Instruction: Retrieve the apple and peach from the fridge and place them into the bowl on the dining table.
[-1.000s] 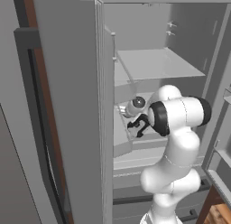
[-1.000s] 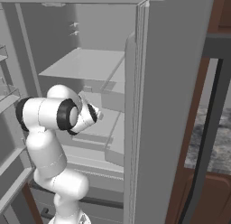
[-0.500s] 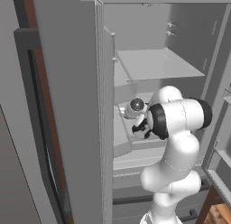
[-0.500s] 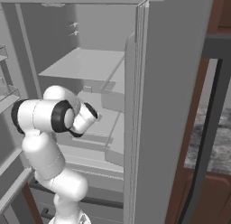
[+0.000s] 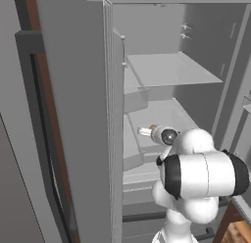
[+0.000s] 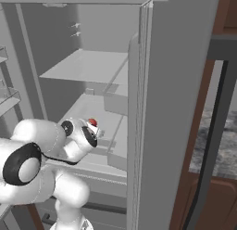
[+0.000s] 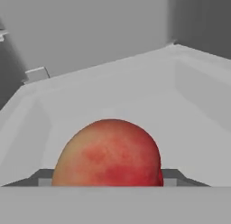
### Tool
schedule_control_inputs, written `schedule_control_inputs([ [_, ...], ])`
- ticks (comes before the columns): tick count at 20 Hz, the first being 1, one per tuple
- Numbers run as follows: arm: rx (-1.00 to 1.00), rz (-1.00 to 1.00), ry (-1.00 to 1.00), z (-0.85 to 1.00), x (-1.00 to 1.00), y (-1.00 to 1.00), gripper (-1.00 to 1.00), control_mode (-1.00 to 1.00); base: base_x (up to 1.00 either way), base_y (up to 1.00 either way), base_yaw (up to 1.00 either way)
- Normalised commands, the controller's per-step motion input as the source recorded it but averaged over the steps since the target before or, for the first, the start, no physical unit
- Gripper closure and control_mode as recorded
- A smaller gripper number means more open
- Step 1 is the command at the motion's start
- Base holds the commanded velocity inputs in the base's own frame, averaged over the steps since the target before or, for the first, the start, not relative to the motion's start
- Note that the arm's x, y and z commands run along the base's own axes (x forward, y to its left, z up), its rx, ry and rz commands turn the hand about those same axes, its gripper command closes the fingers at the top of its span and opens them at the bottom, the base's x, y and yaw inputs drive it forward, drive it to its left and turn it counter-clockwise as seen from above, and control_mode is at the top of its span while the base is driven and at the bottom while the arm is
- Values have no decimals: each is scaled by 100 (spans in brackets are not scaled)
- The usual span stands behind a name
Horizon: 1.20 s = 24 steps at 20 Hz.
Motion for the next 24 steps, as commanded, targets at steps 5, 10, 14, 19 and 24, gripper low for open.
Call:
schedule_control_inputs([
  [5,0,2,0,100,-65,-42,100,-100,0,0,0],
  [10,1,5,16,100,-62,-11,100,-100,0,0,0],
  [14,0,6,47,100,-53,3,100,-100,0,0,0],
  [19,0,4,58,100,-61,8,100,-100,0,0,0],
  [24,0,8,34,37,-96,15,100,-100,0,0,0],
])
